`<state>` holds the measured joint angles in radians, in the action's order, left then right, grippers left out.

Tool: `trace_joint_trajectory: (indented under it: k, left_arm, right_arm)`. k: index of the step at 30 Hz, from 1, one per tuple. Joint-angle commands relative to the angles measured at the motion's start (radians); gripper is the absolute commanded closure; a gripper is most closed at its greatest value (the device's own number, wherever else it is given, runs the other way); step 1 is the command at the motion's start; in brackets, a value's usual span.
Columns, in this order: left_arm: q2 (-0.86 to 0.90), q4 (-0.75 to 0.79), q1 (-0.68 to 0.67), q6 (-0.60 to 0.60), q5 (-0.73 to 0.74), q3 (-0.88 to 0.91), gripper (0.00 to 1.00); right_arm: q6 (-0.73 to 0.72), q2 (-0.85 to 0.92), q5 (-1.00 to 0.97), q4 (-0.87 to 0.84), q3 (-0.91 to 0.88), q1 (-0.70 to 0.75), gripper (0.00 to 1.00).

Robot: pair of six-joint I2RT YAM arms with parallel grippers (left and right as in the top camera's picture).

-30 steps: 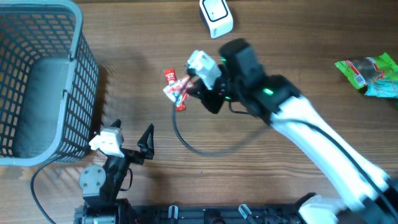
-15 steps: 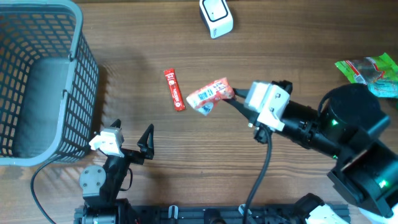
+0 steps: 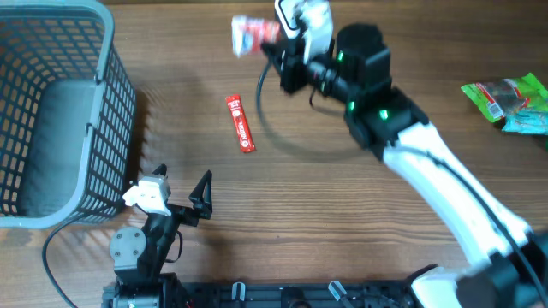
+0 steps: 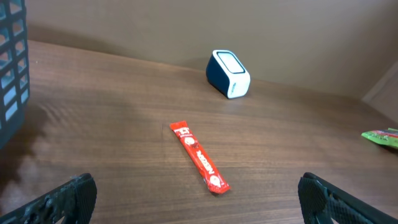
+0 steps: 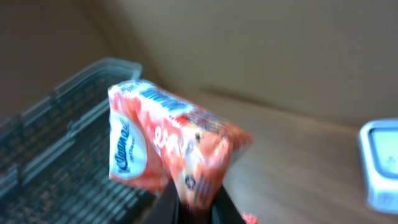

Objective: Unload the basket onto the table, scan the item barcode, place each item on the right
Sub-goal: 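Lift the tissue pack and hold it up to the scanner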

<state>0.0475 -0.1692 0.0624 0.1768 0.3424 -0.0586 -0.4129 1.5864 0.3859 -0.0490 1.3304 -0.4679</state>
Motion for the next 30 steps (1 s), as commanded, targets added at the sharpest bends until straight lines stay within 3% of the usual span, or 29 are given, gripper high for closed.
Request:
trace_joint_trajectory:
  k: [1, 3, 5, 7, 11, 16, 18, 25, 30]
  left_arm:
    - [-0.004, 0.000, -0.005, -0.016, 0.001, 0.003, 0.00]
    - [-0.004, 0.000, -0.005, -0.016, 0.001, 0.003, 0.00]
    - [-0.004, 0.000, -0.005, -0.016, 0.001, 0.003, 0.00]
    - [-0.004, 0.000, -0.005, -0.016, 0.001, 0.003, 0.00]
    - [-0.004, 0.000, -0.005, -0.016, 0.001, 0.003, 0.00]
    - [-0.004, 0.000, -0.005, -0.016, 0.001, 0.003, 0.00]
    - [-0.004, 0.000, -0.005, -0.016, 0.001, 0.003, 0.00]
    - [-0.004, 0.000, -0.005, -0.016, 0.001, 0.003, 0.00]
    - [-0.004, 0.000, -0.005, -0.016, 0.001, 0.003, 0.00]
  right_arm:
    - [-0.626, 0.156, 0.241, -0.284, 0.016, 0.148, 0.96]
    - [-0.815, 0.229, 0.247, -0.393, 0.016, 0.198, 0.96]
    - [-1.064, 0.277, 0.237, -0.397, 0.016, 0.229, 0.96]
    - [-1.209, 0.323, 0.222, -0.378, 0.016, 0.237, 0.96]
    - [-1.196, 0.389, 0.101, -0.516, 0.016, 0.218, 0.96]
    - [-1.494, 0.511, 0.018, -0.577, 0.072, 0.205, 0.96]
    - [-1.548, 0.573, 0.026, -0.618, 0.113, 0.201, 0.96]
    - [-1.658, 0.873, 0.079, -0.670, 0.446, 0.191, 0.96]
    - [-1.659, 0.994, 0.083, -0.589, 0.591, 0.192, 0.96]
